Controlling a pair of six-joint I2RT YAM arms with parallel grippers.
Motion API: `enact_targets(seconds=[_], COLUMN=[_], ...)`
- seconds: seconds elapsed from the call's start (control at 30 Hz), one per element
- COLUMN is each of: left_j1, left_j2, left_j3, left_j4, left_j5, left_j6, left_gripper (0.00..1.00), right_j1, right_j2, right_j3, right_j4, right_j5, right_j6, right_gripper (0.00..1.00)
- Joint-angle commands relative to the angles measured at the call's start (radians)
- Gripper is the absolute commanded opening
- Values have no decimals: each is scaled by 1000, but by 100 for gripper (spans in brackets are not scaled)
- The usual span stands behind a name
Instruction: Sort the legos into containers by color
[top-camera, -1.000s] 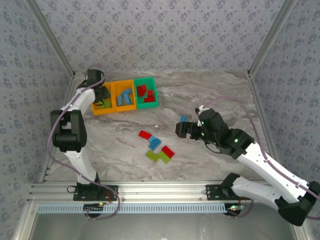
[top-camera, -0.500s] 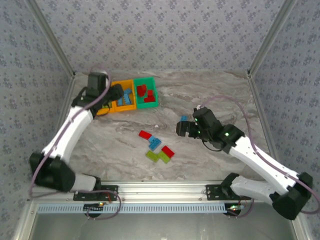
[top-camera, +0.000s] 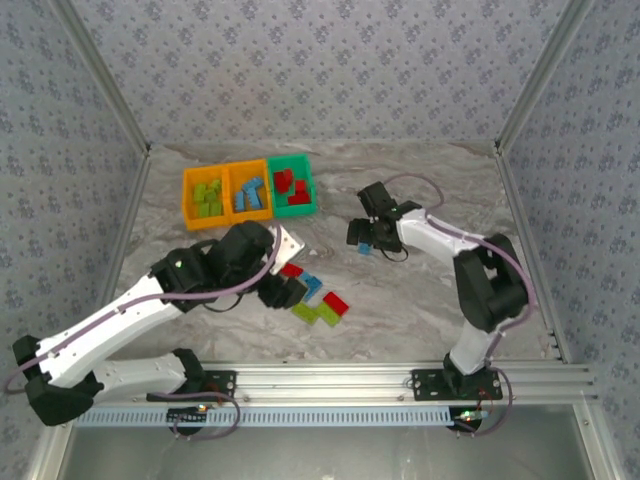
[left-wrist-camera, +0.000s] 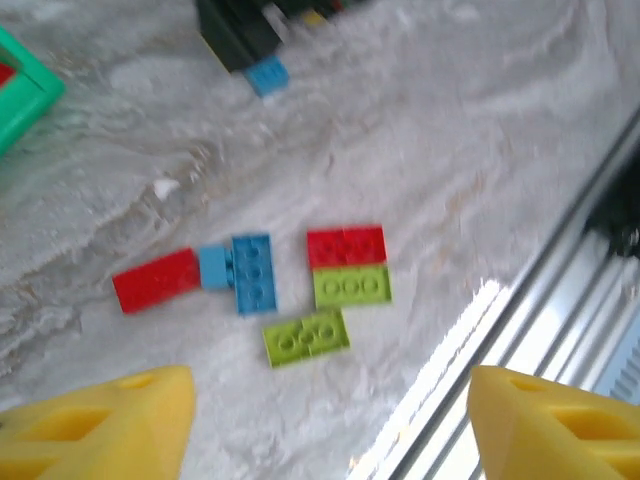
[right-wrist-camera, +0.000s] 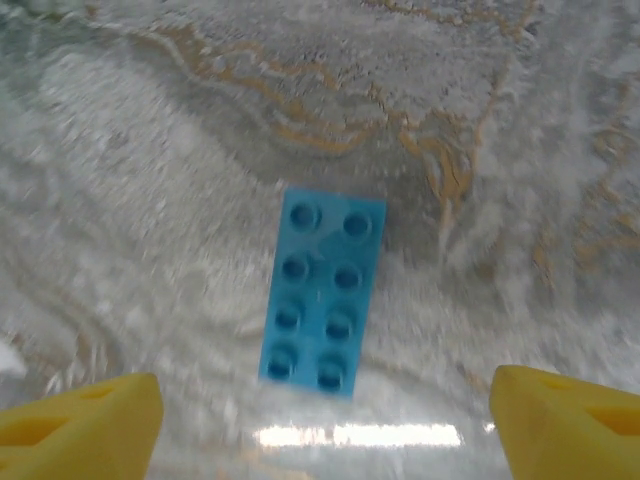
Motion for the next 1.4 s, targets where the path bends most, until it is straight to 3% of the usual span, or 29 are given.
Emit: enact_targets(seconds=[0.0,0.13,0.47,0.57,0.7,0.87,1.17,1.37], left_j1=[-3,-3,-2,-1,17,138,333,382], left_j2=[-70,-121,-175,-206,-266,-360,-438,-406], left_j3=[-32,-70,-151,-170,-177,-196,-235,-235], left_j4=[-82,-48,-18,1,24,57,82,84], left_j5=[21,-26,-186,-219,-318,-458,-536,-483], left_j6=[80,101,112,101,68,5,-35,-36], left_gripper=[81,99,99,99,99,99,99,99], right_j1=[-17,-18,-20,4,107,249,288,284], right_j2=[87,141,137,59,-108,-159,212,567], right_j3=[65,78,72,91,86,137,560,1011], right_j4=[16,29,12,1,98,265,273,167], right_j5=[-26,-30,-17,-8,-14,-69,-100,-85], right_j6=[-5,-7,16,1,-83,-217,-311,-379], right_gripper=[84,76,24,23,22,22,23,24])
